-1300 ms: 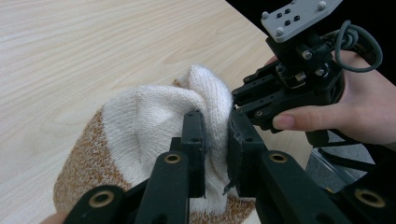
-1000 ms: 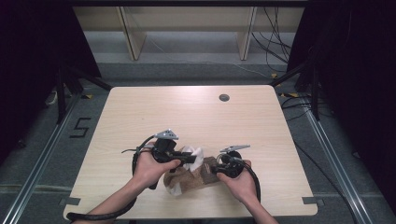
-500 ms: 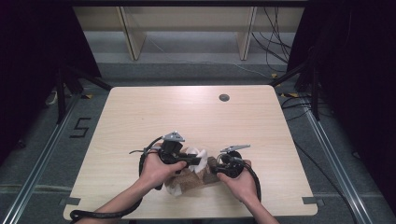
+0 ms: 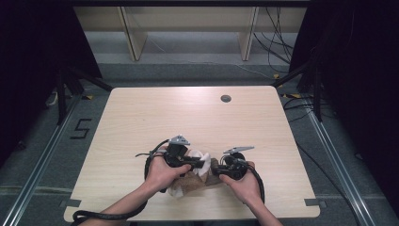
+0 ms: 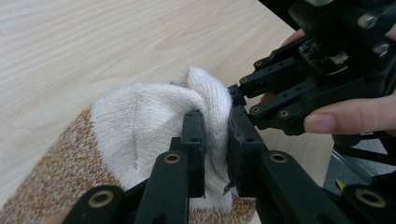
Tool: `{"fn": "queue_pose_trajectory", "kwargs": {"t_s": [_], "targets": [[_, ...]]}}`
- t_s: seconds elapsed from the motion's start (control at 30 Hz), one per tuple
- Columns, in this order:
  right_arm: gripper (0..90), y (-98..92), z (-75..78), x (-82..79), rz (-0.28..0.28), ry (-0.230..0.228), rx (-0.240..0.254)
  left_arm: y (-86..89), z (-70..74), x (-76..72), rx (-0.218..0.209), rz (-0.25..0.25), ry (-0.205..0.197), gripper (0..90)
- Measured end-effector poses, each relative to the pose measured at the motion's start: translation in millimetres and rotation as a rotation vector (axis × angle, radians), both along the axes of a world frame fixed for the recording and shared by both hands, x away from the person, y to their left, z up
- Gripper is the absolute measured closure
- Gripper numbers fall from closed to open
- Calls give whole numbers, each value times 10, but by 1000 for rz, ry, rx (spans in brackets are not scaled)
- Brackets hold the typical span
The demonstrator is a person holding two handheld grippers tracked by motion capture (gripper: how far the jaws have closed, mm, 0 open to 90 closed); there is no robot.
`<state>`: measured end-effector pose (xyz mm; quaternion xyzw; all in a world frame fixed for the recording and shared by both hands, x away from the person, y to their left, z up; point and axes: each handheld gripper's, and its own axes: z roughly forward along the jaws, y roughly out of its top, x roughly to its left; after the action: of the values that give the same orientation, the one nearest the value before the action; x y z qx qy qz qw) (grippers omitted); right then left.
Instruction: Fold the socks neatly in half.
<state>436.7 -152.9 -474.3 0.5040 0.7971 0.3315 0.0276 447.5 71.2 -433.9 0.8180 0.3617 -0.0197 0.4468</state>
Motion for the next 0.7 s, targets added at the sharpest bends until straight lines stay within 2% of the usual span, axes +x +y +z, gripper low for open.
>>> {"fn": "queue_pose_trajectory", "kwargs": {"t_s": [0.03, 0.07, 0.13, 0.17, 0.2, 0.23, 0.27, 0.3, 0.33, 0.37, 0.43, 0.47, 0.5, 0.6, 0.67, 0.7], "targets": [[658, 8, 12, -15, -11, -2, 25, -6, -7, -1, 0, 2, 4, 781], [649, -10, 22, -5, -13, 6, 3, -10, -17, 3, -4, -3, 8, 781], [639, -28, 42, -18, -11, -13, 26, -21, -31, 1, 5, 2, 6, 781], [636, -22, 73, -41, -29, 24, 38, -24, -37, 3, 7, 1, 6, 781], [634, -45, 75, -31, -18, -14, 27, -26, -43, 5, 10, 0, 5, 781], [632, -65, 99, -33, -15, -13, 13, -31, -50, 4, 10, 5, 5, 781], [629, -75, 121, -40, -25, -9, 10, -32, -55, 6, 9, 2, 9, 781], [627, -71, 159, -65, -45, 11, 27, -36, -57, 3, 19, 7, 5, 780], [626, -108, 164, -44, -34, -23, 6, -39, -69, 8, 12, 2, 5, 780], [624, -123, 191, -48, -51, -28, -2, -41, -73, 7, 19, 0, 4, 780], [621, -166, 240, -38, -50, -59, 20, -58, -88, -2, 20, 9, 2, 779], [618, -180, 276, -38, -68, -50, 17, -60, -94, -1, 24, 2, 2, 778], [616, -196, 293, -18, -48, -82, 34, -67, -102, -5, 28, 5, -1, 777], [615, -209, 380, 15, -39, -116, 44, -78, -125, -11, 38, -5, -6, 776], [615, -184, 436, 33, -51, -109, 59, -99, -143, -26, 44, 4, -12, 776], [615, -177, 464, 51, -47, -111, 55, -101, -149, -24, 50, -8, -8, 776]]}}
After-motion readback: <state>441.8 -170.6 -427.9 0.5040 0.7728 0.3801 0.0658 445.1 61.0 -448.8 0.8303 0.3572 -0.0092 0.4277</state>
